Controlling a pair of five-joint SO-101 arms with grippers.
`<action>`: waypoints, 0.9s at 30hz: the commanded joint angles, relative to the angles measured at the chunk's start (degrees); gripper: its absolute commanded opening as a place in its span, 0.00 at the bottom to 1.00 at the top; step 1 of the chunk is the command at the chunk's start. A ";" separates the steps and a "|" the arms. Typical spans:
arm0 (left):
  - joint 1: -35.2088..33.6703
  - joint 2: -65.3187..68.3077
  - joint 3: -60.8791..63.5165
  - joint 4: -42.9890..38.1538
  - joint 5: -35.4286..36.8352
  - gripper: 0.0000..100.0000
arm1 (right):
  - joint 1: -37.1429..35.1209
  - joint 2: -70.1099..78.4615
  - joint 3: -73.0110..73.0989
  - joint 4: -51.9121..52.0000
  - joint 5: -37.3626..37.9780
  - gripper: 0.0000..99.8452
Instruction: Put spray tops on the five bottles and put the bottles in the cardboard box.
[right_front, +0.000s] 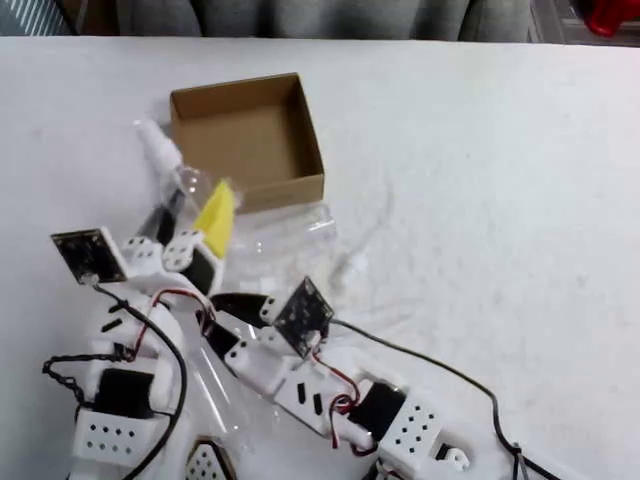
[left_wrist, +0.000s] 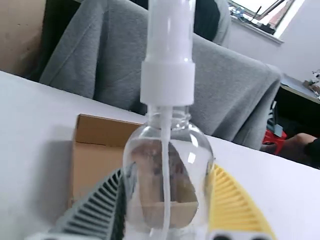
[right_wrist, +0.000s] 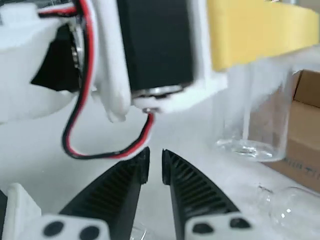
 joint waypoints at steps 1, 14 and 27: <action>3.12 -1.54 -6.51 4.22 0.18 0.02 | -0.31 1.45 -0.53 -2.86 1.49 0.02; 3.47 -1.63 -11.60 17.49 -0.35 0.02 | 4.62 3.03 -0.79 -4.70 1.23 0.02; 7.60 -19.74 -11.52 29.89 -7.38 0.02 | 9.01 2.59 -0.79 -4.70 1.05 0.02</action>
